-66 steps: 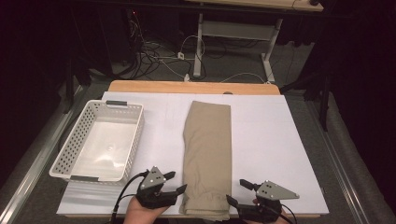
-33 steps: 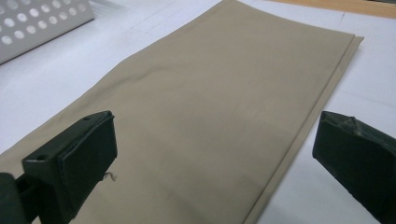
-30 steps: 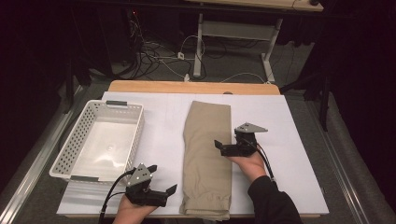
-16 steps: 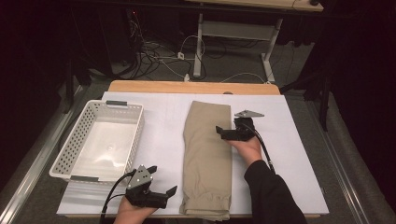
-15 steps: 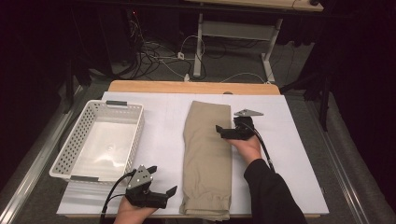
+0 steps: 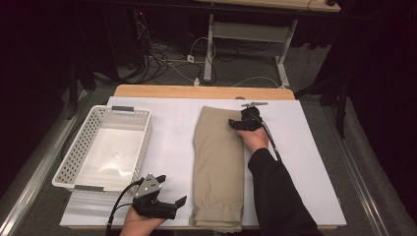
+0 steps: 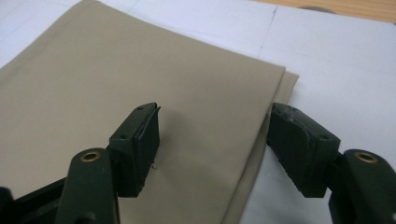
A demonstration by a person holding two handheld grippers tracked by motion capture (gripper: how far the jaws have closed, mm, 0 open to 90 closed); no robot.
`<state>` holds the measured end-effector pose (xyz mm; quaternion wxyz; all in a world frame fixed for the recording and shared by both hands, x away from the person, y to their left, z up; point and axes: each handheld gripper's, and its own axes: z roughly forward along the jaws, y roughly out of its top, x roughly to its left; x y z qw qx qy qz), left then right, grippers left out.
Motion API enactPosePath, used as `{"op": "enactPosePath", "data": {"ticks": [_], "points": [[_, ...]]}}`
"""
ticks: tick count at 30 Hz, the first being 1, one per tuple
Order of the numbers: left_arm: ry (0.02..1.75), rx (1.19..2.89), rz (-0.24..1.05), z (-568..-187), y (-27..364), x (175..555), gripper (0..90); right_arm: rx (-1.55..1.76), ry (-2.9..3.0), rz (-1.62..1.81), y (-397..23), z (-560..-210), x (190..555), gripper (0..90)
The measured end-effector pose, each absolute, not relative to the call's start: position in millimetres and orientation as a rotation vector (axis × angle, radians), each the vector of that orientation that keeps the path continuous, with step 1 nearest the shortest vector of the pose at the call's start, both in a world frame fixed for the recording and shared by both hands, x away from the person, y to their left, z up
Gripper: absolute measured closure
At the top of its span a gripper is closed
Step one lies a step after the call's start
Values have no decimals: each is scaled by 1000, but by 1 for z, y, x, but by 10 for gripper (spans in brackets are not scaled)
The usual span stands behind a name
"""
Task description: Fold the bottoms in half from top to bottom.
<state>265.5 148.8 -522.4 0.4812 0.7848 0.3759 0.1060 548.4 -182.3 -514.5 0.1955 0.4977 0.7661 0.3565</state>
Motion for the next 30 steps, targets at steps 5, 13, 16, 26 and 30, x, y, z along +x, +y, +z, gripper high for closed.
{"op": "enactPosePath", "data": {"ticks": [5,13,16,26,30], "points": [[922,1916,260,-523,149,265,0,1378,2144,969,-176,-515,555,414],[921,1932,262,-523,147,266,0,1374,2166,1026,-176,-515,552,693],[923,1936,256,-523,147,266,0,1385,2175,1054,-178,-516,553,765],[922,1941,252,-523,147,267,0,1369,2164,1118,-175,-513,544,851],[918,1938,249,-523,147,267,0,1316,2163,1141,-173,-506,531,853]]}}
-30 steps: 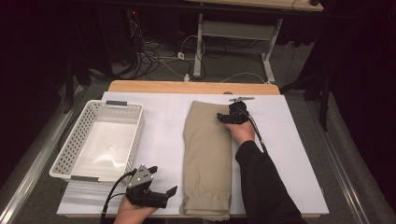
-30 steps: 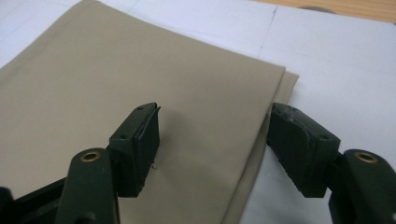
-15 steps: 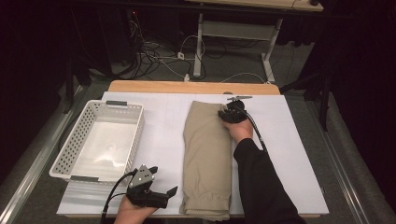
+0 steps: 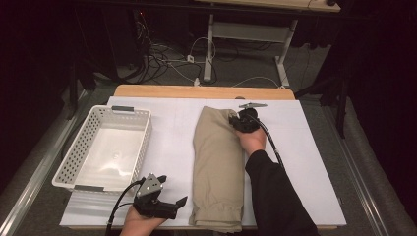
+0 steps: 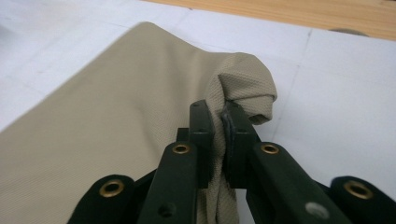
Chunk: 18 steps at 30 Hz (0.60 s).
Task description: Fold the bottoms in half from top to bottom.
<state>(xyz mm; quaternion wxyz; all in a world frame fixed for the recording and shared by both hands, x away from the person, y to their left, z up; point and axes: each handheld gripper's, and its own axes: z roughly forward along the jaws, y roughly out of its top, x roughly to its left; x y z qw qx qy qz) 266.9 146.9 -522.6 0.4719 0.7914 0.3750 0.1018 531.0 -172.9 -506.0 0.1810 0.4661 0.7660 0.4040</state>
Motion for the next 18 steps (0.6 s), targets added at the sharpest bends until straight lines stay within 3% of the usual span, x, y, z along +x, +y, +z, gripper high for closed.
{"op": "enactPosePath", "data": {"ticks": [18], "points": [[917,1937,261,-522,146,266,0,1136,2110,1282,-166,-459,447,856]]}}
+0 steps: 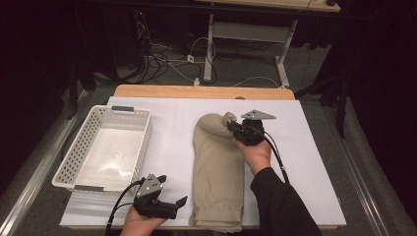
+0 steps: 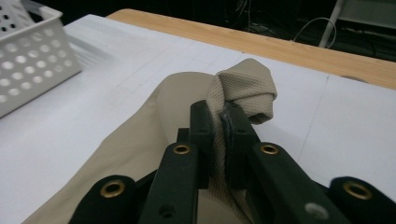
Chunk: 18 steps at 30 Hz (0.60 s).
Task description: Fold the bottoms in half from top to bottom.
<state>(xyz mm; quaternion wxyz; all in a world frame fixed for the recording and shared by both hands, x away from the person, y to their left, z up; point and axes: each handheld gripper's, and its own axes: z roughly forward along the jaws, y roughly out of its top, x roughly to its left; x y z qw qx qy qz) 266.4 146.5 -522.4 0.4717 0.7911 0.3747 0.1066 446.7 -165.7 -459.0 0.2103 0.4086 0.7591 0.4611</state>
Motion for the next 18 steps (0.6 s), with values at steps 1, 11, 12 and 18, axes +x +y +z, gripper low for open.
{"op": "enactPosePath", "data": {"ticks": [1,11,12,18], "points": [[917,1937,261,-522,146,266,0,1127,2109,1290,-166,-457,440,857],[914,1941,267,-522,146,266,0,1032,2121,1350,-171,-453,385,857],[914,1941,266,-522,146,266,0,1027,2123,1356,-171,-453,379,857],[912,1944,264,-522,146,266,0,982,2145,1372,-174,-459,351,856]]}}
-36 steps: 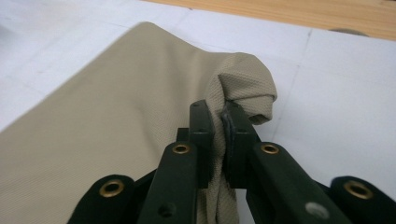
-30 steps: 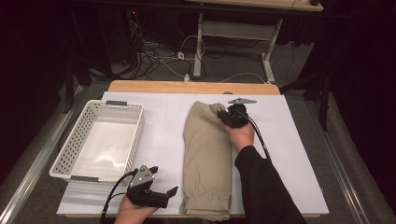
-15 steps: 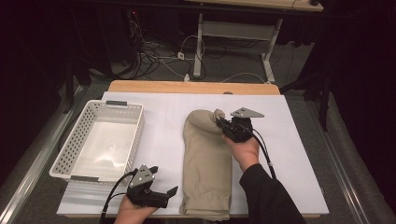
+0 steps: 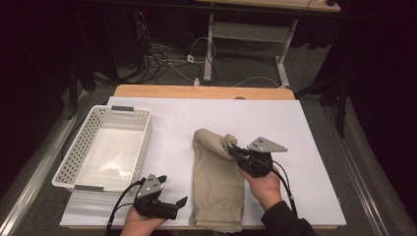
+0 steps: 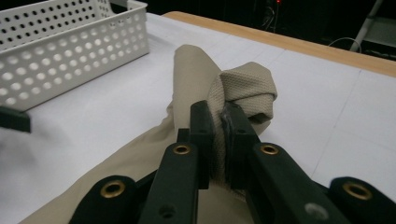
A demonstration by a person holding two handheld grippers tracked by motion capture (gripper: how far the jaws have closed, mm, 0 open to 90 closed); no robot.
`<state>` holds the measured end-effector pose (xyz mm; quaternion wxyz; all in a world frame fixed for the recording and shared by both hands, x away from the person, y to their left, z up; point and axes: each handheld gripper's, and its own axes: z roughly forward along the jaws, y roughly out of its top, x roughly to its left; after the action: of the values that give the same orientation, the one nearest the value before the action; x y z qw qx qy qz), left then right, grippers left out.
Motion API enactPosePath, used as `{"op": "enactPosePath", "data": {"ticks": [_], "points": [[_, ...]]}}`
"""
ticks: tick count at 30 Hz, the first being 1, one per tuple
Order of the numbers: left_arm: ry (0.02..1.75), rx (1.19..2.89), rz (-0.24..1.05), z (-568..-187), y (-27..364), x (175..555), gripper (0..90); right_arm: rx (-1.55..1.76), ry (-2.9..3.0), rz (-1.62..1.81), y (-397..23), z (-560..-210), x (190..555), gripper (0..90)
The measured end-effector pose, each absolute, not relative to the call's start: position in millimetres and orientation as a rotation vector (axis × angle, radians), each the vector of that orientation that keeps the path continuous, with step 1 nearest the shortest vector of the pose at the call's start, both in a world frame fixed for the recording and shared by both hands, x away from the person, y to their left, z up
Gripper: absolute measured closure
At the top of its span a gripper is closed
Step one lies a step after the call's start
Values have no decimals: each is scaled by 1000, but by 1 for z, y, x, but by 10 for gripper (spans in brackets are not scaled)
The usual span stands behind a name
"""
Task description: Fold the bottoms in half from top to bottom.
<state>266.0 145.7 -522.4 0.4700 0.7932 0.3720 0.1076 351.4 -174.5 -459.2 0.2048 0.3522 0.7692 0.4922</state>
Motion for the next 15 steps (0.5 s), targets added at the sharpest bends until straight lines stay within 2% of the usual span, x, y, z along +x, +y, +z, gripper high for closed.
{"op": "enactPosePath", "data": {"ticks": [15], "points": [[908,1940,268,-522,146,265,0,1010,2248,1406,-194,-503,304,854]]}}
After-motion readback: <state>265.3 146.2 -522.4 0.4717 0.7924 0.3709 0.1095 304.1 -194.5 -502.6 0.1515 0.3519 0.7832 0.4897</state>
